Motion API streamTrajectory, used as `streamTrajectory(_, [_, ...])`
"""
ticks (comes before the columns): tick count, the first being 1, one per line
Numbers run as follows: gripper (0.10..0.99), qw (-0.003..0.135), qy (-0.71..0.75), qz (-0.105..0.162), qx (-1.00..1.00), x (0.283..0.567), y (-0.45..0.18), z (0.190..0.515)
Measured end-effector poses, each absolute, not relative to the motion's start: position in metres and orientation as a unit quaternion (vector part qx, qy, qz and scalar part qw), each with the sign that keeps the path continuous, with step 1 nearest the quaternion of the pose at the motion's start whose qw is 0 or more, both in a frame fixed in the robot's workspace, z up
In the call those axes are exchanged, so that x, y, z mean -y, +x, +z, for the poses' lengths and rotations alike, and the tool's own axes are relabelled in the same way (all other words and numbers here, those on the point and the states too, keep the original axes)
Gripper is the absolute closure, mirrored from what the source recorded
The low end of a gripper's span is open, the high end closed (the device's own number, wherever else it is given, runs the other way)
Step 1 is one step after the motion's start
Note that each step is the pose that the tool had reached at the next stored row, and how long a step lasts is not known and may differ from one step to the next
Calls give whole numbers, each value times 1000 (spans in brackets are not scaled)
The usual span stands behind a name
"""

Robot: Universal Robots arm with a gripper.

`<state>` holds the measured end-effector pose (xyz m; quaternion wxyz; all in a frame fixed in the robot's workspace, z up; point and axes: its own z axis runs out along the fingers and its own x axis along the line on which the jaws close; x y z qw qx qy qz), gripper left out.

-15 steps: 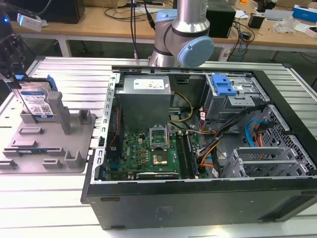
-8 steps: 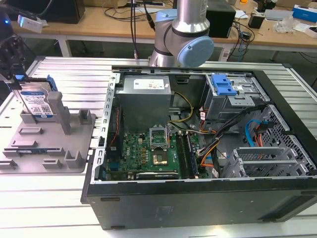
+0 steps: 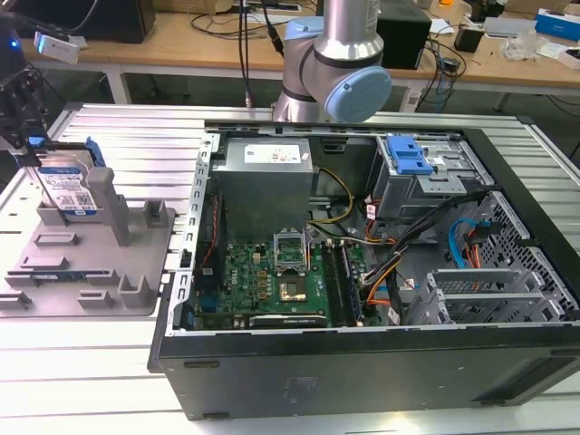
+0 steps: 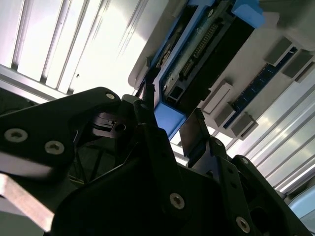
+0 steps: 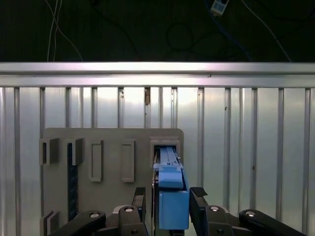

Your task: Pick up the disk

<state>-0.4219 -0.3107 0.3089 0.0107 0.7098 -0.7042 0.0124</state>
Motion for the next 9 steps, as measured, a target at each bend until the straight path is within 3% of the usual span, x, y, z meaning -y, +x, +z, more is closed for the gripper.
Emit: streamTrajectory(9, [604,11,710,12,704,311,-422,303])
